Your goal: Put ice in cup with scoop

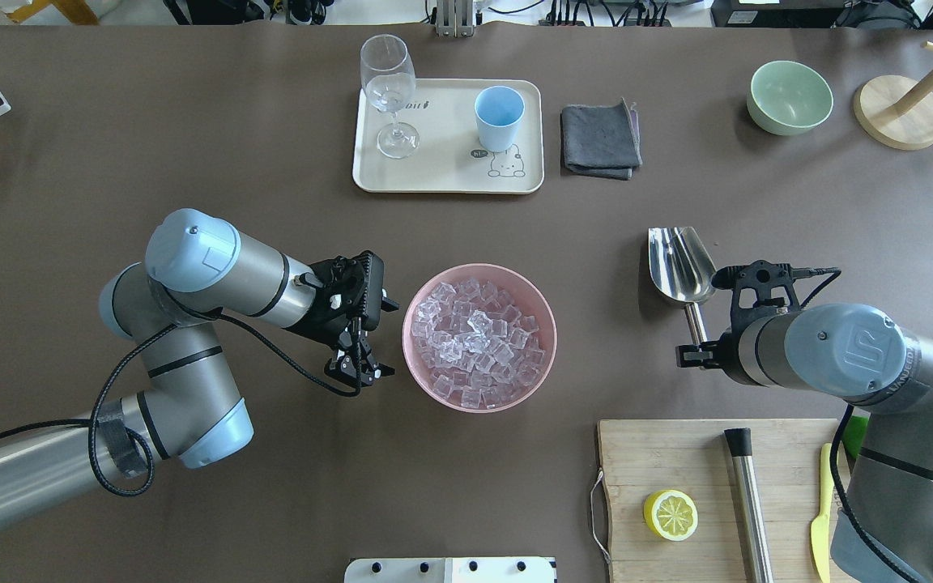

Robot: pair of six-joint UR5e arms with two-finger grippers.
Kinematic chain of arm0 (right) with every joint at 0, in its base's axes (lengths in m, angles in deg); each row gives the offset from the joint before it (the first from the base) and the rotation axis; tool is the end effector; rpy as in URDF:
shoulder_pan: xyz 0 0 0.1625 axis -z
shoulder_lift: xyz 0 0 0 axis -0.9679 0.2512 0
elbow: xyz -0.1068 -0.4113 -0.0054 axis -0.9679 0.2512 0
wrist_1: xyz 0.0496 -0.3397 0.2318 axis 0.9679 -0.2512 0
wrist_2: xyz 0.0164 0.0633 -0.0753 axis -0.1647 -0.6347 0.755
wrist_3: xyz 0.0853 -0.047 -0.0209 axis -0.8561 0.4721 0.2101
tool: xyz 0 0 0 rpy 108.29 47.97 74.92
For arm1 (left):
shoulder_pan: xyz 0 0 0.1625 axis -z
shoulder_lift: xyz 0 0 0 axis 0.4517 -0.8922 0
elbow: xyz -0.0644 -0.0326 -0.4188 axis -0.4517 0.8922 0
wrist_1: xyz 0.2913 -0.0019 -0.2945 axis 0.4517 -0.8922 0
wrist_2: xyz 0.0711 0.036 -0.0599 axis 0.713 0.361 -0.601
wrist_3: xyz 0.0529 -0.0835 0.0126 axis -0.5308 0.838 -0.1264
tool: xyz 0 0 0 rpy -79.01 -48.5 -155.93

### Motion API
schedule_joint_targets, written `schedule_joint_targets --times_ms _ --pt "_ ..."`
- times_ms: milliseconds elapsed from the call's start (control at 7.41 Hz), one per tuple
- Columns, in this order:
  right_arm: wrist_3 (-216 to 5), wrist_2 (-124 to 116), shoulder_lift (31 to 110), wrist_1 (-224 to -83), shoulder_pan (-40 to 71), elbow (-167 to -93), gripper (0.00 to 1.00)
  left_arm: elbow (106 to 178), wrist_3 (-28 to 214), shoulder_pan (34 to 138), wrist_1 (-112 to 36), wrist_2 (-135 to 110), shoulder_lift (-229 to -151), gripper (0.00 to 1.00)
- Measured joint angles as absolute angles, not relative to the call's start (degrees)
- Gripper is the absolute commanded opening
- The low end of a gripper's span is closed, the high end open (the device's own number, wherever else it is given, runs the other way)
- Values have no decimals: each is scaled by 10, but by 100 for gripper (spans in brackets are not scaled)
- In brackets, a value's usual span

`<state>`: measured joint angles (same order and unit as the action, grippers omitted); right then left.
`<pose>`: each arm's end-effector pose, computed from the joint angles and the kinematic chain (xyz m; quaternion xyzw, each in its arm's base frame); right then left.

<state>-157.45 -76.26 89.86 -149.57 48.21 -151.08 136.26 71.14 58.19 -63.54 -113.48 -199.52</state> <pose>-0.3897 -0.3409 0.4272 0.1130 -0.3474 0.0314 0.9304 0.5311 -0.4166 0.2939 0.4378 0.4563 0.5555 0.5399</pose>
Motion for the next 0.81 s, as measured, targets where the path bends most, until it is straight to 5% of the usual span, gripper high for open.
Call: schedule_joint_targets --times_ms 270,540,810 --pt "-1574 -761 896 -1495 483 -1508 47 1360 711 580 -636 -1134 -1995 98" --pt "-1574 -757 894 -1495 483 -1505 0 1360 711 580 -636 -1133 -1995 98" --pt "-1573 -758 894 -1488 483 -1506 0 1359 711 580 -636 -1134 -1995 98"
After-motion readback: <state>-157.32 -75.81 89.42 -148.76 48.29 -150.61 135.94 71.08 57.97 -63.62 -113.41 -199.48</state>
